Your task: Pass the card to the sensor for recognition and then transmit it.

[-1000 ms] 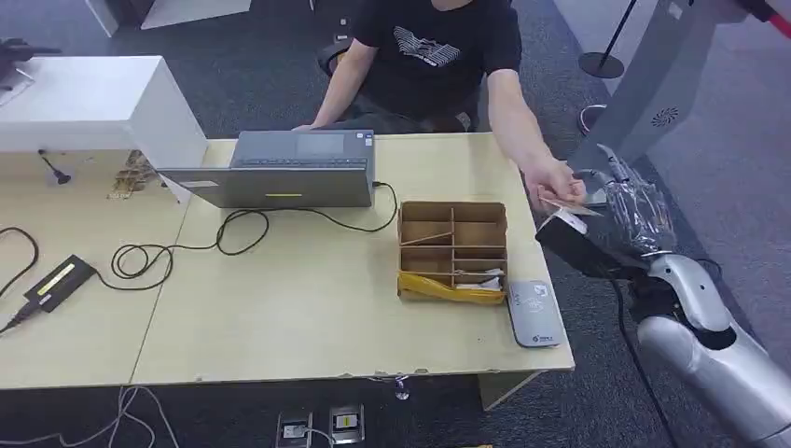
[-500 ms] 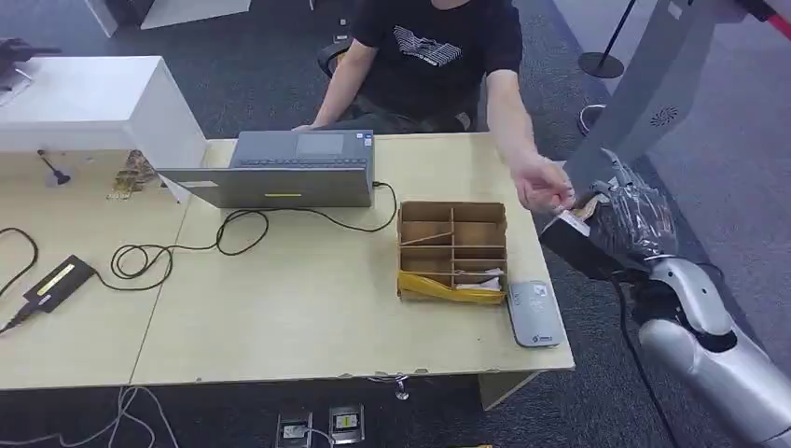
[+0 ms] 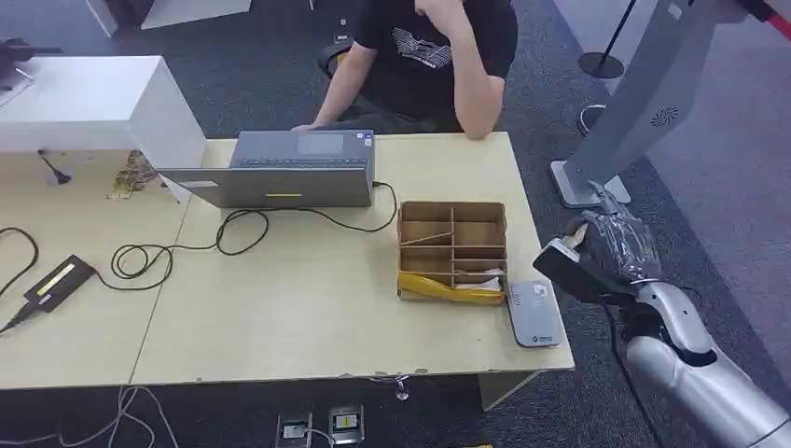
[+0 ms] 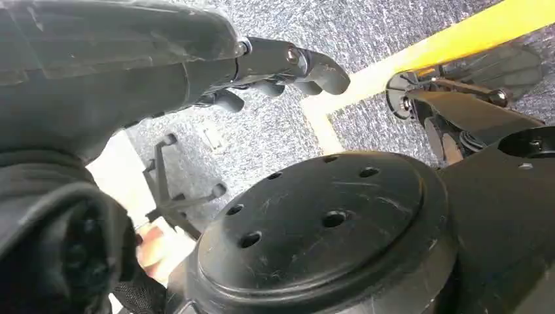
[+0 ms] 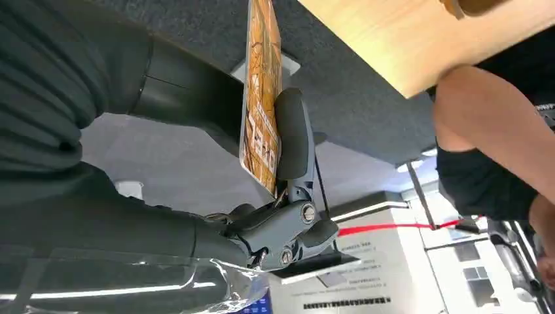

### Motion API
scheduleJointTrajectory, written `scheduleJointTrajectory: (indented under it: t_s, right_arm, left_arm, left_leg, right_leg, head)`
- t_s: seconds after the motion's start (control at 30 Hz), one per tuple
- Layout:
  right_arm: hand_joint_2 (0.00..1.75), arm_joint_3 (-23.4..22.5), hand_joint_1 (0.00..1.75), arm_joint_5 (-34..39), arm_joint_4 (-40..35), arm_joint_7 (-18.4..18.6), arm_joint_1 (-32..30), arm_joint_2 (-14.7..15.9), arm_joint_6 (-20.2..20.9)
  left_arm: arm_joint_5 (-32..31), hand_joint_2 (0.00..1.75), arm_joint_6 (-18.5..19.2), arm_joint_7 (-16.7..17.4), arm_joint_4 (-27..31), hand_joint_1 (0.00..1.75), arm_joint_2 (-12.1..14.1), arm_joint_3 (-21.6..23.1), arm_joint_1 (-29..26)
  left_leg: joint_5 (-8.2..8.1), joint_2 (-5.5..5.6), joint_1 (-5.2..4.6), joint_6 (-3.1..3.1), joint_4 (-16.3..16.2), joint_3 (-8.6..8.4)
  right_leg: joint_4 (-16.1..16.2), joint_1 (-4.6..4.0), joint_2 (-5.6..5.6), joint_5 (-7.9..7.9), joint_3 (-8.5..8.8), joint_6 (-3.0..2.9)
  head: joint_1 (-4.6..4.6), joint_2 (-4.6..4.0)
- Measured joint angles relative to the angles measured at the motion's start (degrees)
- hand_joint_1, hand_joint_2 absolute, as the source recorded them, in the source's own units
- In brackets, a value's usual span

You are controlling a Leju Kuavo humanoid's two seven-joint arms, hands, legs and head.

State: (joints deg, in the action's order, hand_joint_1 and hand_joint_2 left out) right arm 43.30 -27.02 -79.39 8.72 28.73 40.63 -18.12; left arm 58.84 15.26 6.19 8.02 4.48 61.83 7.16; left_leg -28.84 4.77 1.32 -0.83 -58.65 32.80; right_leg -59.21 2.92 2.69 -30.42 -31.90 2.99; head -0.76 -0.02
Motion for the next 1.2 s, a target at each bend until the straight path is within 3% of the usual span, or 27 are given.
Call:
scheduleJointTrajectory:
  t_s: [0.3, 0.87, 1.2]
  right_arm:
    - [1.75, 2.0, 1.75, 5.4, 8.9, -4.0, -0.1, -4.0, -2.1]
    - [1.75, 2.0, 1.75, 8.8, 14.8, -5.9, -1.7, -6.3, -2.7]
    - [1.75, 2.1, 1.75, 8.1, 15.1, -4.4, -3.5, -6.9, -3.0]
  left_arm:
    - [0.0, 0.00, 0.0, 0.3, 0.0, 0.00, 0.0, 0.0, 0.0]
    - [-0.5, 0.00, 0.0, 0.7, 0.0, 0.00, 0.0, 0.2, 0.0]
    - [-1.1, 0.00, 0.0, 1.1, 0.0, 0.00, 0.0, 1.5, 0.1]
  left_leg:
    - [0.00, 0.00, 0.00, 0.00, 0.0, 0.00]
    - [0.00, -0.02, 0.00, 0.00, 0.0, -0.02]
    - [0.00, -0.03, 0.00, 0.00, 0.0, -0.03]
  right_leg:
    - [0.0, 0.00, 0.00, 0.00, -0.01, 0.00]
    - [0.0, 0.00, 0.01, 0.00, -0.01, 0.00]
    - [0.0, 0.00, 0.02, 0.00, -0.01, 0.00]
  head:
    - [-0.02, 0.00]
    - [-0.02, 0.00]
    - [-0.02, 0.00]
